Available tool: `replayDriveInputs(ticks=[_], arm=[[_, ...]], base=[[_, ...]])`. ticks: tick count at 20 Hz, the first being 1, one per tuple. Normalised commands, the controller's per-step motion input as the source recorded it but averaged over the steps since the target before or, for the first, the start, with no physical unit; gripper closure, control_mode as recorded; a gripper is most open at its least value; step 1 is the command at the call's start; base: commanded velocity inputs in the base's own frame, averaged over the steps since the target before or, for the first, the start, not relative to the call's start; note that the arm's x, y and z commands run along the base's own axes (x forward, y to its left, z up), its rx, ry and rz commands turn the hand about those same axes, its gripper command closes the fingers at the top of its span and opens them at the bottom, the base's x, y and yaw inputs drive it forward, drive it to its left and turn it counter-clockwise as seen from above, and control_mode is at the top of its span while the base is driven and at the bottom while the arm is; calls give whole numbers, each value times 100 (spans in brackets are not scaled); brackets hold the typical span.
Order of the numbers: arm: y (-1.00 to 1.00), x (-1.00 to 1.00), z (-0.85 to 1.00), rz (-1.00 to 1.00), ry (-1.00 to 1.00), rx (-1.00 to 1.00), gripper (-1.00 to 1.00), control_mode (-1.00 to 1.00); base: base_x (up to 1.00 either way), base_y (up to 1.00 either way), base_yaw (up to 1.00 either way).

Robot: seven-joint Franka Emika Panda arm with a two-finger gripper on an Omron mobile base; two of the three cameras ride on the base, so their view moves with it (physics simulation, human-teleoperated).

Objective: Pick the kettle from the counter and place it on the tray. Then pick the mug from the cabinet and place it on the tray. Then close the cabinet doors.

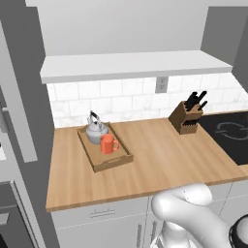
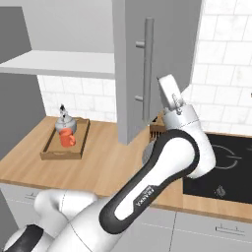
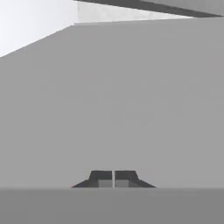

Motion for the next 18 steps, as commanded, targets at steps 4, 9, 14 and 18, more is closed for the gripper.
replayDriveInputs(ticks=[4,9,14,18], arm=[[75,0,39,0,15,-9,100,-100],[80,3,31,0,33,-15,100,-100],[79,21,6,0,45,-19,100,-100],[77,53,-1,0,35,-12,100,-100]], base=[[0,0,0],[0,0,0],[0,0,0],[0,0,0]])
